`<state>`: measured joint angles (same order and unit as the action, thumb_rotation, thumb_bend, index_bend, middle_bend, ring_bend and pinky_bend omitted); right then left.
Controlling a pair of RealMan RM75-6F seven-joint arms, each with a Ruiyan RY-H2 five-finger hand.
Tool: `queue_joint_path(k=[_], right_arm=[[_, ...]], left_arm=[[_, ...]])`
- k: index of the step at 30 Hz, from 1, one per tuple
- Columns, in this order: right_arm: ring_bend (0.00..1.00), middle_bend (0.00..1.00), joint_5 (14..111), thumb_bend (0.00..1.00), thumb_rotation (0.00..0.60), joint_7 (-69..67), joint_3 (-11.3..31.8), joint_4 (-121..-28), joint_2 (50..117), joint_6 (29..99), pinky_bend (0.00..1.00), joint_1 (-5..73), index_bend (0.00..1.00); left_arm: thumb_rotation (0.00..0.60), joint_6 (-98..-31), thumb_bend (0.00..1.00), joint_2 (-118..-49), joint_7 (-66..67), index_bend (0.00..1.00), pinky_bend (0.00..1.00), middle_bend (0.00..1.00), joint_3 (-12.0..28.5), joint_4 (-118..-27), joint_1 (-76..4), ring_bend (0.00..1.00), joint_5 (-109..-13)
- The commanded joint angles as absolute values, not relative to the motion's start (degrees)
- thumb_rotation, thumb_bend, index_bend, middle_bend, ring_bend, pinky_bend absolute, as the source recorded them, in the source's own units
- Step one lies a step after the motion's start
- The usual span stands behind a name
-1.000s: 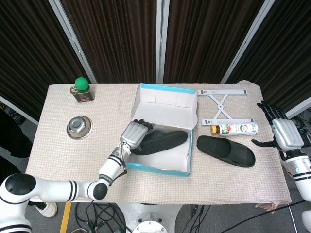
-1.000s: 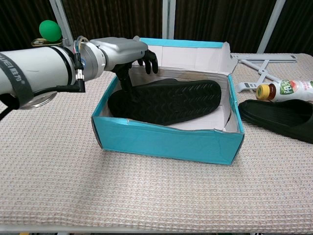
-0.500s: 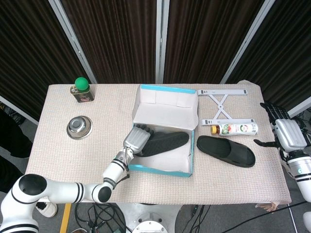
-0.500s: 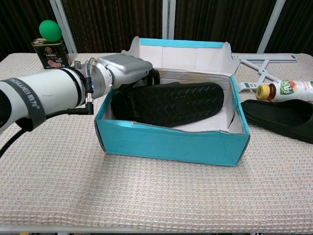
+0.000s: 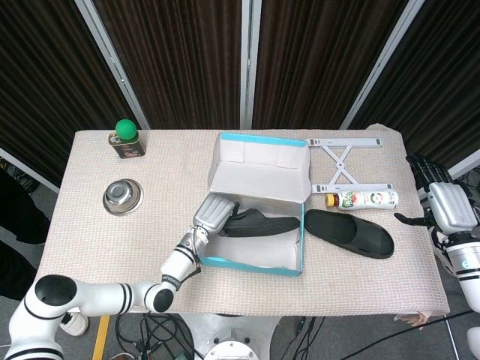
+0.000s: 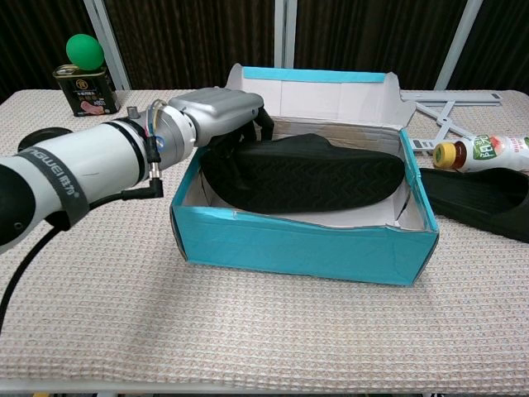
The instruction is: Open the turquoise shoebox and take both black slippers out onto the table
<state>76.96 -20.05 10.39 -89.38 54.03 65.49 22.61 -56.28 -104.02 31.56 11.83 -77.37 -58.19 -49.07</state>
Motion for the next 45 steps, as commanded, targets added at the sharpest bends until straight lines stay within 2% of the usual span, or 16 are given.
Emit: queue_joint_path(k=[1, 13, 19, 24, 30, 36, 45], right_arm=[[0.0, 0.0, 77.17, 0.0, 0.6, -20.15, 10.46, -89.37, 54.1, 65.6, 0.0, 22.58, 0.0], [0.0, 0.0, 78.03, 0.0, 0.6, -20.55, 10.82, -89.86, 54.1, 65.91, 0.0, 22.63, 0.0], [0.0, 0.0, 78.39, 0.0, 0.6, -20.83, 10.86, -90.09, 54.1, 65.98, 0.0, 22.62, 0.0], [0.0, 0.0, 78.45, 0.0, 0.6, -20.95, 10.92, -90.16, 53.79, 66.19, 0.0, 22.43, 0.0], [0.0, 0.0, 78.96, 0.0, 0.6, -20.82, 11.02, -90.49, 53.72, 66.65, 0.0, 22.4, 0.0], [0.0, 0.0, 79.41, 0.0, 0.6, -20.42, 11.06, -90.96, 53.8, 66.8, 0.0, 22.58, 0.0], [0.0, 0.0, 79.55, 0.0, 0.6, -19.59, 11.11, -91.19, 54.48, 66.49, 0.0, 23.1, 0.0]], left_arm=[[0.6, -57.84, 0.3, -102.48, 27.94, 0.67, 0.66, 0.77, 12.32, -78.88, -56.24, 0.68, -52.46], [0.6, -62.53, 0.3, -96.37, 17.59, 0.68, 0.68, 0.76, 14.35, -87.66, -50.7, 0.68, -59.24], [0.6, -56.47, 0.3, -93.96, 8.63, 0.68, 0.68, 0.76, 17.28, -91.27, -49.41, 0.68, -54.11], [0.6, -55.04, 0.3, -91.3, 0.14, 0.67, 0.68, 0.76, 20.54, -93.04, -46.9, 0.68, -52.07], [0.6, -56.41, 0.3, -84.57, -12.34, 0.67, 0.68, 0.76, 23.46, -96.62, -40.34, 0.68, -54.24], [0.6, -58.61, 0.3, -79.41, -23.32, 0.67, 0.68, 0.75, 23.97, -94.76, -32.85, 0.68, -54.73], [0.6, -51.69, 0.31, -74.32, -45.13, 0.67, 0.68, 0.75, 26.71, -90.83, -24.2, 0.68, -51.26]])
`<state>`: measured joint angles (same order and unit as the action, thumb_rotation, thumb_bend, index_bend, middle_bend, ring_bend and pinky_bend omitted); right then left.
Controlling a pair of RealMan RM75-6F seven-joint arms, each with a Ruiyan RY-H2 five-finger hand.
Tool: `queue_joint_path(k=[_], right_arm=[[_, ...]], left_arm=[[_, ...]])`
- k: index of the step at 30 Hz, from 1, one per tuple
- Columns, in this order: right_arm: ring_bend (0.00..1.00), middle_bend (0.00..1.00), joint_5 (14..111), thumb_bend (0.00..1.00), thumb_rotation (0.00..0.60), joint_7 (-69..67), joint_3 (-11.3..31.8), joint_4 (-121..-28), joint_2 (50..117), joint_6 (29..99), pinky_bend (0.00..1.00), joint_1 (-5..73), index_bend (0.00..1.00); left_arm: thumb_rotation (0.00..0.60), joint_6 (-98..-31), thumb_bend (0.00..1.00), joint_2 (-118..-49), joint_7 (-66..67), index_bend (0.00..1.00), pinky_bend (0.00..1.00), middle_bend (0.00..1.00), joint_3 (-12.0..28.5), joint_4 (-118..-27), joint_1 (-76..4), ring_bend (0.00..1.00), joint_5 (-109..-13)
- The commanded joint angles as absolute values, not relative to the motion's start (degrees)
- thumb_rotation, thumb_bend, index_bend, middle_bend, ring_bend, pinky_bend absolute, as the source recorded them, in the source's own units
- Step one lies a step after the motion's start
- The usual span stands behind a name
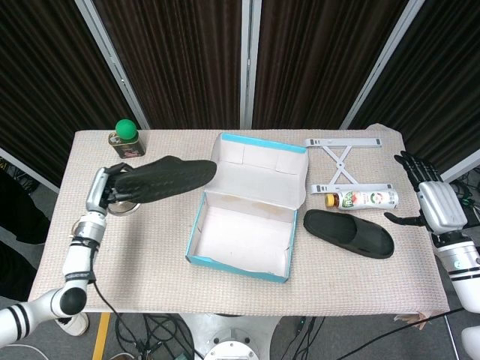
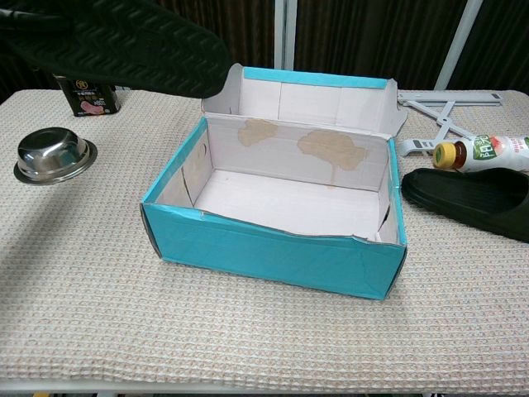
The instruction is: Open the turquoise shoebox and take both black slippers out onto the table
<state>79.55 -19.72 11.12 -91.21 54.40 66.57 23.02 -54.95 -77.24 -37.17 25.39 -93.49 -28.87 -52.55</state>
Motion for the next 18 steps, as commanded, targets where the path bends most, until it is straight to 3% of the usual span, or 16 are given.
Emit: queue_joint_path(k=[1, 13, 15, 18], right_arm=[[0.0, 0.0, 79.53, 0.0, 0.6, -19.46, 11.11, -91.16, 54.54, 66.41, 0.0, 23.16, 0.0], [0.0, 0.0, 79.2, 0.0, 0.6, -19.53, 10.86, -90.02, 55.36, 65.7, 0.0, 23.41, 0.0], [0.0, 0.0, 79.11, 0.0, 0.6, -19.69, 10.79, -89.79, 55.44, 65.78, 0.0, 23.26, 0.0], [0.0, 0.0, 79.06, 0.0, 0.6, -19.96, 10.64, -89.44, 55.48, 65.73, 0.0, 23.09, 0.0]], left_arm=[[0.6, -51.07, 0.31, -73.99, -46.14, 0.67, 0.68, 0.75, 26.29, -90.13, -23.43, 0.68, -51.65], [0.6, -45.85, 0.3, -73.97, -46.07, 0.64, 0.66, 0.72, 19.89, -85.81, -20.06, 0.65, -55.32], [0.6, -44.45, 0.29, -73.08, -44.31, 0.54, 0.6, 0.64, 18.19, -86.18, -20.25, 0.54, -57.82], [0.6, -42.44, 0.24, -71.51, -42.34, 0.3, 0.4, 0.39, 15.53, -85.72, -20.36, 0.23, -62.12]])
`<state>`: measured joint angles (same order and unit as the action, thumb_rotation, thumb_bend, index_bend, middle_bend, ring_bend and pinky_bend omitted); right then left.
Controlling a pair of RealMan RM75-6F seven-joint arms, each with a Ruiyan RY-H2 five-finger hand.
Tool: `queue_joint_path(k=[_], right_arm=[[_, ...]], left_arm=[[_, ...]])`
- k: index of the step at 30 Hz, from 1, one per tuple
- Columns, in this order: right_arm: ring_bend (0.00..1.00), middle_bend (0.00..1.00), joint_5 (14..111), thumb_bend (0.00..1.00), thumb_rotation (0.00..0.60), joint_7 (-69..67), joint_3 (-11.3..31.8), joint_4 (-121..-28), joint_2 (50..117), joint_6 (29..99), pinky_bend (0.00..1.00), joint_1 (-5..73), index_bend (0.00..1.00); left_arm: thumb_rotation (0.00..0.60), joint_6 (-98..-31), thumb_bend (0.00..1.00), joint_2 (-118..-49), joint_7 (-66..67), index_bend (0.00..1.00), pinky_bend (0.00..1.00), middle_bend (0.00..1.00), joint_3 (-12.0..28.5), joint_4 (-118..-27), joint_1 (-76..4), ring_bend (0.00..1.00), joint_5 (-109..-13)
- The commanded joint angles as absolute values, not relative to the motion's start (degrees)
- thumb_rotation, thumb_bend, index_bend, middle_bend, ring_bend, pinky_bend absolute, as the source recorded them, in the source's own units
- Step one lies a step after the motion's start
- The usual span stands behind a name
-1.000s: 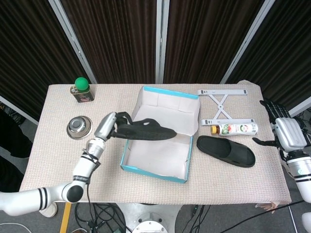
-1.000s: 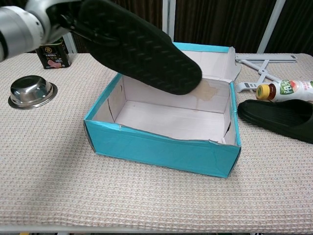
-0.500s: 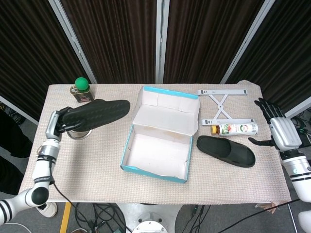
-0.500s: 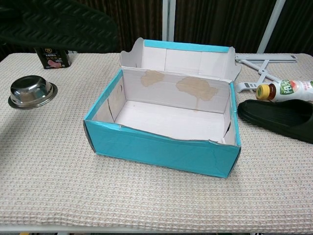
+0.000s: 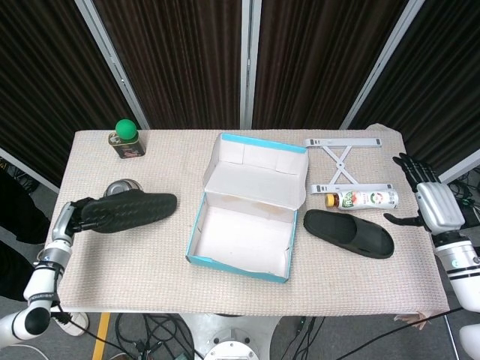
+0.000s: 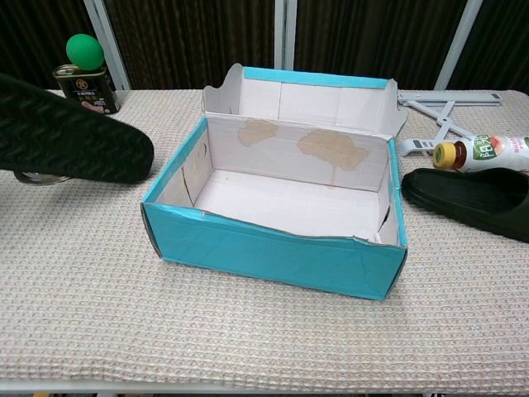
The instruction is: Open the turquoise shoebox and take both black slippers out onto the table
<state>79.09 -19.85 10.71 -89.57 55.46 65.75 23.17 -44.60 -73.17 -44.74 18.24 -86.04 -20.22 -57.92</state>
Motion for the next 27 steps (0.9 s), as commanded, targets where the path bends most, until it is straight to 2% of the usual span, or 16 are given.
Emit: queue_joint_path(k=[1, 3, 7, 10, 14, 18, 20, 23, 27], right_arm=[[0.0, 0.0, 79.0, 0.0, 0.6, -20.11, 10.6, -89.29, 55.5, 65.75, 0.0, 23.01, 0.0], [0.0, 0.0, 78.92, 0.0, 0.6, -20.46, 10.59, -89.03, 55.49, 65.87, 0.0, 22.84, 0.0], [0.0, 0.0, 78.91, 0.0, 0.6, -21.0, 10.45, -88.65, 55.4, 66.24, 0.0, 22.38, 0.0], [0.0, 0.0, 78.83, 0.0, 0.6, -21.38, 10.13, -88.31, 55.42, 66.33, 0.0, 21.92, 0.0], [0.0, 0.0, 78.68, 0.0, 0.6, -22.13, 9.51, -87.77, 55.58, 66.35, 0.0, 21.13, 0.0], [0.0, 0.0, 80.35, 0.01, 0.6, -23.73, 7.53, -87.66, 54.87, 64.98, 0.0, 20.42, 0.0], [0.0, 0.02, 82.91, 0.05, 0.6, -25.71, 6.09, -87.19, 54.42, 65.16, 0.0, 19.87, 0.0], [0.0, 0.07, 85.92, 0.1, 0.6, -25.26, 4.68, -85.39, 56.11, 69.2, 0.01, 17.93, 0.0], [0.0, 0.06, 88.88, 0.1, 0.6, -22.08, 3.61, -83.58, 60.18, 76.82, 0.0, 14.63, 0.0]], left_arm=[[0.6, -43.21, 0.23, -71.47, -40.13, 0.25, 0.33, 0.31, 14.93, -85.15, -20.6, 0.15, -63.06], [0.6, -46.37, 0.19, -72.06, -33.94, 0.19, 0.21, 0.19, 14.06, -84.44, -20.89, 0.03, -63.25], [0.6, -51.34, 0.08, -70.98, -21.92, 0.15, 0.11, 0.09, 12.65, -86.85, -21.09, 0.0, -62.23], [0.6, -54.35, 0.06, -68.41, -14.59, 0.14, 0.08, 0.09, 11.8, -90.3, -20.68, 0.0, -61.02], [0.6, -57.93, 0.06, -65.81, -11.25, 0.14, 0.08, 0.09, 11.56, -93.75, -19.22, 0.0, -59.97], [0.6, -63.51, 0.06, -65.69, -8.22, 0.16, 0.09, 0.1, 10.93, -92.6, -17.45, 0.0, -61.8], [0.6, -68.02, 0.06, -66.97, -3.34, 0.17, 0.1, 0.13, 9.85, -89.88, -16.42, 0.0, -63.28], [0.6, -74.91, 0.06, -69.33, 3.55, 0.2, 0.1, 0.16, 7.83, -85.71, -14.59, 0.01, -66.69], [0.6, -80.68, 0.06, -70.47, 5.23, 0.22, 0.1, 0.17, 5.5, -84.48, -11.74, 0.02, -71.08]])
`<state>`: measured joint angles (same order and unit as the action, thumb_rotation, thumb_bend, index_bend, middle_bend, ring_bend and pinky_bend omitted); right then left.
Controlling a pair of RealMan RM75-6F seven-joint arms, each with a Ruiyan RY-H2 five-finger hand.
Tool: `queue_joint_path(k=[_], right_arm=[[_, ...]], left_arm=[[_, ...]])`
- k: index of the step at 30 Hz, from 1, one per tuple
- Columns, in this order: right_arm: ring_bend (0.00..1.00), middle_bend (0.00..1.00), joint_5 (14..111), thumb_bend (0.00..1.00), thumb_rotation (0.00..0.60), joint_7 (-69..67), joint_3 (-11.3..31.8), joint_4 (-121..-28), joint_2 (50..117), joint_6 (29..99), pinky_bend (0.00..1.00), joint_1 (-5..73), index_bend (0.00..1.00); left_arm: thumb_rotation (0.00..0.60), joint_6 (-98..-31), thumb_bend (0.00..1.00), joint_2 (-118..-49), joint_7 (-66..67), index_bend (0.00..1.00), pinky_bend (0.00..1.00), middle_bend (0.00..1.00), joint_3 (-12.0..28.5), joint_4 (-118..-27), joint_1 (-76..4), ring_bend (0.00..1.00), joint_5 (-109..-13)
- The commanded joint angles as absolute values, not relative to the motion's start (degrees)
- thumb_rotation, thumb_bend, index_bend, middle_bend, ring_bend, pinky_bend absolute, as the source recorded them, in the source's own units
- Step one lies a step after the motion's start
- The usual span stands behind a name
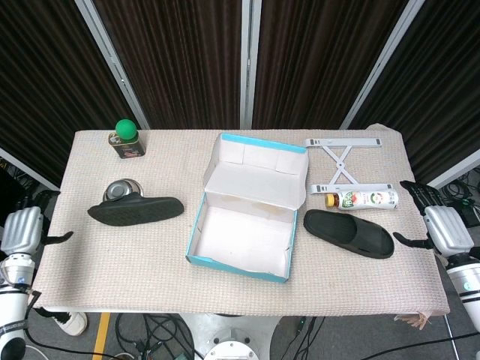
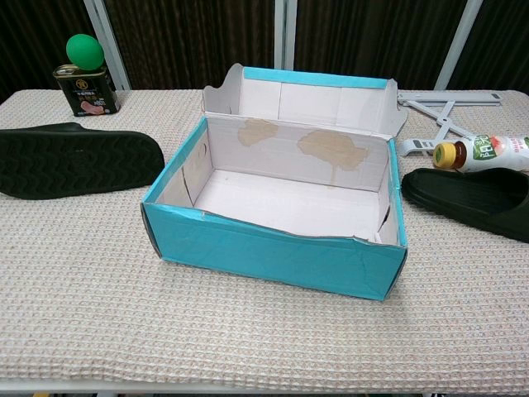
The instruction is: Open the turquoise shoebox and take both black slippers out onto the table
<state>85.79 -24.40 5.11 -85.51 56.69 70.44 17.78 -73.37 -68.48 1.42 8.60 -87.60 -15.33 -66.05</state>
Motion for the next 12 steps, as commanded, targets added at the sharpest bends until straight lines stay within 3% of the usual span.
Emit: queue_joint_path(k=[1, 12], right_arm=[[0.0, 0.06, 89.5, 0.1, 0.6, -21.75, 3.3, -83.51, 61.16, 78.65, 0.0, 13.71, 0.0], [0.0, 0.04, 89.75, 0.1, 0.6, -17.33, 2.08, -85.33, 64.83, 86.05, 0.0, 8.38, 0.0]], left_arm=[[0.6, -81.91, 0.06, -70.52, 5.0, 0.22, 0.1, 0.17, 4.89, -84.89, -10.82, 0.03, -71.99], [0.6, -88.67, 0.05, -71.51, 5.96, 0.22, 0.1, 0.18, 1.18, -87.94, -5.19, 0.03, -77.68]])
